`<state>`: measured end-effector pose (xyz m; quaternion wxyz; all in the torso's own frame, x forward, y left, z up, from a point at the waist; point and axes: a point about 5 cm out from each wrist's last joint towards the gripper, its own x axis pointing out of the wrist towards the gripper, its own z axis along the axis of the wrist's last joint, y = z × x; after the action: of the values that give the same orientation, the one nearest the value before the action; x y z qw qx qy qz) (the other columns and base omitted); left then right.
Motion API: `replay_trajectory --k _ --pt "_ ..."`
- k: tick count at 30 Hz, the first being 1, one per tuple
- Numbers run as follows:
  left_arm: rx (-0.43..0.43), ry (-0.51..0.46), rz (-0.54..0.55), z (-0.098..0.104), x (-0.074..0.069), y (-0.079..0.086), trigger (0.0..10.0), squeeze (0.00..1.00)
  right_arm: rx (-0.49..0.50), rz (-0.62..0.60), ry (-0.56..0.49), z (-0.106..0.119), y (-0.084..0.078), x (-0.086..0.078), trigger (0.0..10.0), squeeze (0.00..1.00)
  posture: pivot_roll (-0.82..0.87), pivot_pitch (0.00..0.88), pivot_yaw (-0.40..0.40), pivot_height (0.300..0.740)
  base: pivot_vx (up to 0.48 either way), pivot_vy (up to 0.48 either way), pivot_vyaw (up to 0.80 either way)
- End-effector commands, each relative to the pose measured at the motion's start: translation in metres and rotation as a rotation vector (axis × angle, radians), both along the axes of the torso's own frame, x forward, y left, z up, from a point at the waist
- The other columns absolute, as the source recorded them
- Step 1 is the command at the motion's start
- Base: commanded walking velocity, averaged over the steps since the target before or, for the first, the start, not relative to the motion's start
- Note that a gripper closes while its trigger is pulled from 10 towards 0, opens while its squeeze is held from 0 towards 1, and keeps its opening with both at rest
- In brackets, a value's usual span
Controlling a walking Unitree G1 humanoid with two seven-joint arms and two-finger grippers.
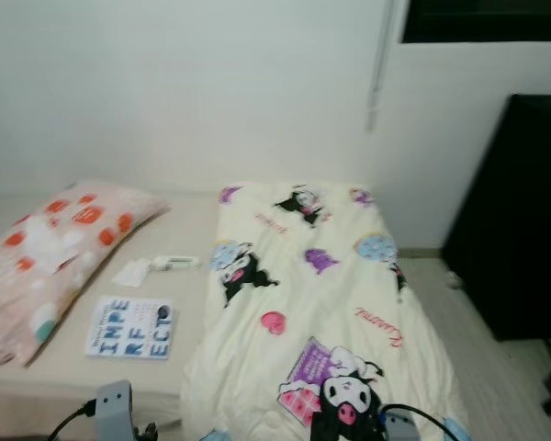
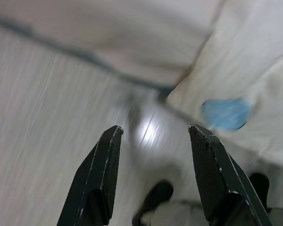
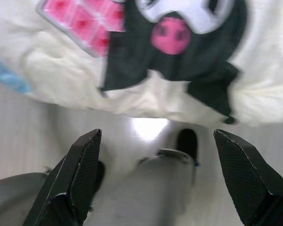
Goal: Clean up the room
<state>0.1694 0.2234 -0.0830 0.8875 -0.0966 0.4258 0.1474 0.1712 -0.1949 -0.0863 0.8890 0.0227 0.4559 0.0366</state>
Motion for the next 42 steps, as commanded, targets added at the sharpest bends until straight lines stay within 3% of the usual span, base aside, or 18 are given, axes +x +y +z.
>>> replay_trajectory --k 1,42 --pt "0.004 -0.004 -0.004 0.001 0.002 0.002 10.0 0.0 0.004 -0.002 0.01 -0.002 0.002 -0.003 10.0 0.0 -0.04 0.0 -0.025 0.74 0.0 0.0 0.73" --pt "-0.025 -0.031 -0.086 0.004 0.011 -0.008 10.0 0.0 0.0 -0.022 0.015 -0.004 0.003 -0.008 10.0 0.0 -0.04 0.0 -0.014 0.74 0.0 -0.034 0.72"
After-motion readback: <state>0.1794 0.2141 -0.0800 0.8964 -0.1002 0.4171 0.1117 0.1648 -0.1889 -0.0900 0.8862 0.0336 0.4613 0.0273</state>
